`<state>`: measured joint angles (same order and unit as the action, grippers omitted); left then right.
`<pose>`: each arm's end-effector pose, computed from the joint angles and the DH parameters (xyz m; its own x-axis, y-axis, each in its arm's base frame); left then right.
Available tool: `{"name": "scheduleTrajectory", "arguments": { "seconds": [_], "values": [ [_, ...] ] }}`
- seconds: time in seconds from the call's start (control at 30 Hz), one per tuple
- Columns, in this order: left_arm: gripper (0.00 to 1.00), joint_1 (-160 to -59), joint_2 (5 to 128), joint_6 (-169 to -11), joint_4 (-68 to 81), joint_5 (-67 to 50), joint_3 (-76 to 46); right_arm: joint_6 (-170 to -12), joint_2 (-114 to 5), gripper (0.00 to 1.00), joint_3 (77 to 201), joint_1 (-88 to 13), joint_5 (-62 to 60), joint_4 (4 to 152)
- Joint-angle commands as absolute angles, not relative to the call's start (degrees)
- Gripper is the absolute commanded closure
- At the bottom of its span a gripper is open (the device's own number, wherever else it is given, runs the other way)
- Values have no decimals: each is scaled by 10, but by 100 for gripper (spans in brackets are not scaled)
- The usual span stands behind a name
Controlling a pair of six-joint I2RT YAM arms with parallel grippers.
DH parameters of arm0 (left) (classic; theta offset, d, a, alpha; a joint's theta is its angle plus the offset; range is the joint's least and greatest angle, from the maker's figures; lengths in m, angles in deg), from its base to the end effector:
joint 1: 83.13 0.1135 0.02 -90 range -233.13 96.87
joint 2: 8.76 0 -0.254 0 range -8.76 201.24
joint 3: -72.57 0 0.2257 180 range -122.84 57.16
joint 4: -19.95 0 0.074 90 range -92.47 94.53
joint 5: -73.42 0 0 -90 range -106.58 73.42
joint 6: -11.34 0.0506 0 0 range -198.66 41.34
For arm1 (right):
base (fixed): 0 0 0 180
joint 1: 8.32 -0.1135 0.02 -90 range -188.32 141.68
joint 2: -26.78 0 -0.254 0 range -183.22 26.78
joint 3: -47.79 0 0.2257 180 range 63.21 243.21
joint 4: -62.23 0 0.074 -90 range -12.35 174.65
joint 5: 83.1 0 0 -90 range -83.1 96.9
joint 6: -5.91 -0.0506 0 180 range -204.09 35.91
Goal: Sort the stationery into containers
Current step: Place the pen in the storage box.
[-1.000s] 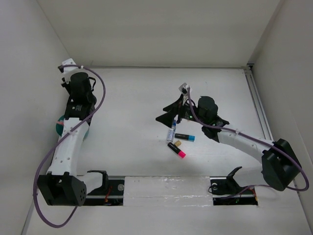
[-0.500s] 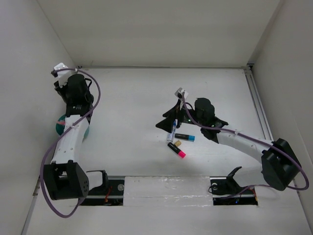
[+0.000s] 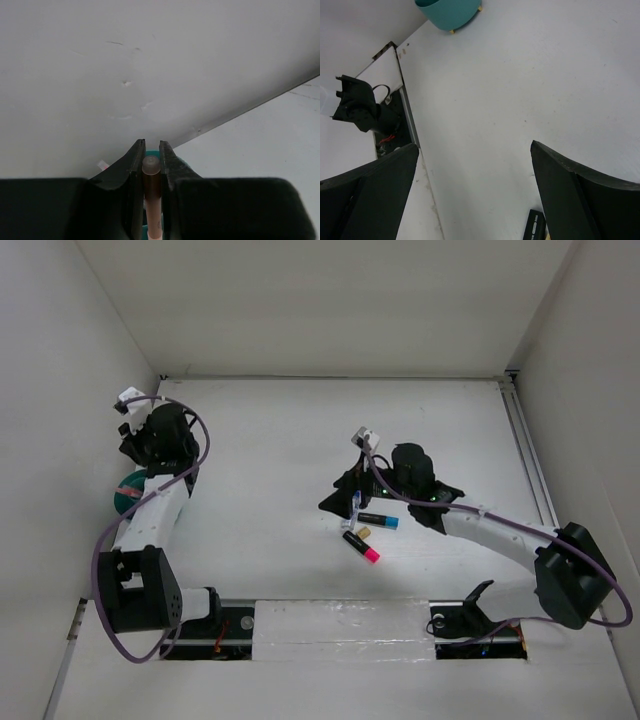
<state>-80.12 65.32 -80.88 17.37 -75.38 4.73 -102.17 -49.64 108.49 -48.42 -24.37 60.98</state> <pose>0.2711 0.0576 0.3179 -0.1193 -0.0264 -0.9925 -0.8766 0.4723 0.0928 0.2058 0.2076 0.2700 -0.4719 -0.0506 -0.8802 -0.8295 0.3637 0.4238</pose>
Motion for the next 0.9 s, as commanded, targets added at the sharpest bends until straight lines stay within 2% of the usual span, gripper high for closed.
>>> {"name": "scheduleTrajectory", "arguments": {
  "seconds": [0.0, 0.33, 0.47, 0.73, 0.87],
  "values": [
    [100, -801, 643, -817, 224, -811, 56, -1009, -491, 0, 1108, -492, -238, 610],
    [100, -788, 655, -729, 263, -806, 39, -1003, -501, 0, 1108, -497, -243, 628],
    [100, -746, 649, -783, 216, -771, 26, -1003, -513, 0, 1113, -502, -257, 633],
    [100, -727, 679, -777, 215, -786, 7, -1003, -536, 0, 1137, -534, -263, 656],
    [100, -715, 705, -824, 189, -793, -6, -1003, -548, 0, 1149, -552, -263, 661]
  ]
}}
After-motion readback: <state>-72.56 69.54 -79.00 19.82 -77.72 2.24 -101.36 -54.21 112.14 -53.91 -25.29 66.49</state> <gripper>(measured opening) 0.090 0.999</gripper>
